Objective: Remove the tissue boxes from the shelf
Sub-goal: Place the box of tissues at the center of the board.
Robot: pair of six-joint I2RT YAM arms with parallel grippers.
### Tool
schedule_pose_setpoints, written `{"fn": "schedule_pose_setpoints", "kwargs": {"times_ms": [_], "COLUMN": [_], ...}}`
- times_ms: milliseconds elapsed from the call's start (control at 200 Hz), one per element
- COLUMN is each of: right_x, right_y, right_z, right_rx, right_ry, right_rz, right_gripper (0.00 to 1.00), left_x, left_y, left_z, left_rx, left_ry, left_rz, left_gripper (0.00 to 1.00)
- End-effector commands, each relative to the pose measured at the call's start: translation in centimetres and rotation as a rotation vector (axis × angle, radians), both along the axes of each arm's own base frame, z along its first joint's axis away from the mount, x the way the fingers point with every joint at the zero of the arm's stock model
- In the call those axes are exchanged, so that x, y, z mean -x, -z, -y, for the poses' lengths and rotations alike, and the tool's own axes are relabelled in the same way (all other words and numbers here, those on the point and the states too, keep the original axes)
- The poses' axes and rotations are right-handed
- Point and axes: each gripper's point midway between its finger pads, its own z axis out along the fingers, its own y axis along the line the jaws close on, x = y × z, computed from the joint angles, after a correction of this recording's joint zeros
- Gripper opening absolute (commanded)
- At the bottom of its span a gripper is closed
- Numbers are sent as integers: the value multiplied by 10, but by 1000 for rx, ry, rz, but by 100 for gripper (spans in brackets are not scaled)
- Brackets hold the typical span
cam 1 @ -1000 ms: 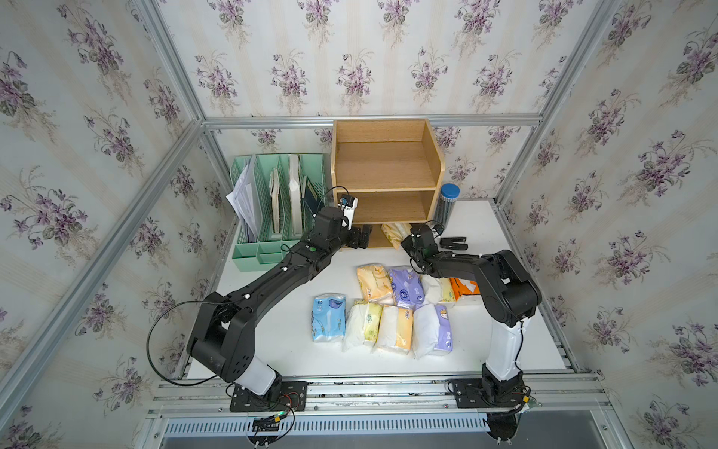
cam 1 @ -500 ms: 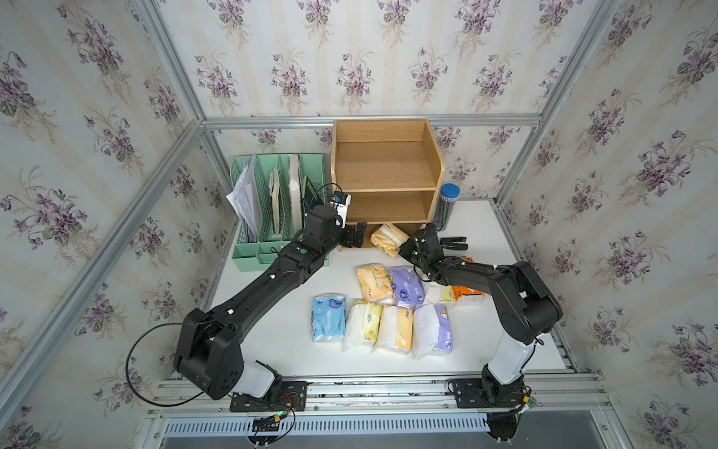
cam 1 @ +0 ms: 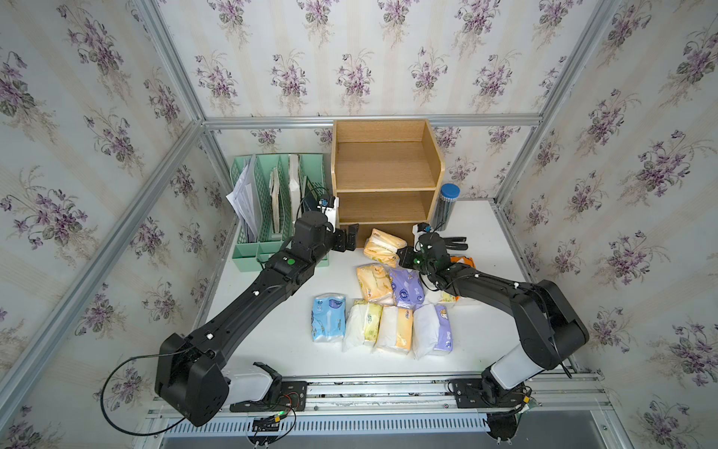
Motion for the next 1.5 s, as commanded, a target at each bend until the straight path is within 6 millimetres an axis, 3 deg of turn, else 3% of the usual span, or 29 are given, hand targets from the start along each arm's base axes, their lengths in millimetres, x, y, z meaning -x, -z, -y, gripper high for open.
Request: {"fn": "schedule_pose_setpoints", "kwargs": {"times_ms": [0, 280, 460, 680, 989, 1304, 1444, 1494], "right_x": [20, 47, 63, 67, 48, 56, 64, 65], "right_y": [-1, -19, -25, -33, -9, 49, 58, 58], "right_z": [-16, -43, -69, -105, -154, -164, -163, -162], "right_rx": [90, 148, 145, 167, 244, 325, 325, 325], "right_ry": [-128, -309, -433, -539, -622, -708, -728, -728], "right_rz": [41, 148, 193, 235, 217, 119, 106, 107], "right_gripper": [8, 8, 8, 8, 8, 11, 19, 27], "left_x": [4, 17, 27, 39, 47, 48, 48, 48], "left_y": [-3, 2, -1, 5, 23, 37, 38, 38], "left_z": [-6, -27, -52, -87, -108, -113, -112, -112], "left_rx": [16, -29, -51, -40, -34, -30, -24, -24], "left_ry": [-26, -86, -155, -235, -270, -270, -267, -263], "left_rz": [4, 22, 42, 34, 0, -30, -34, -34], "left_gripper": [99, 100, 100, 99, 99, 99, 99, 99]}}
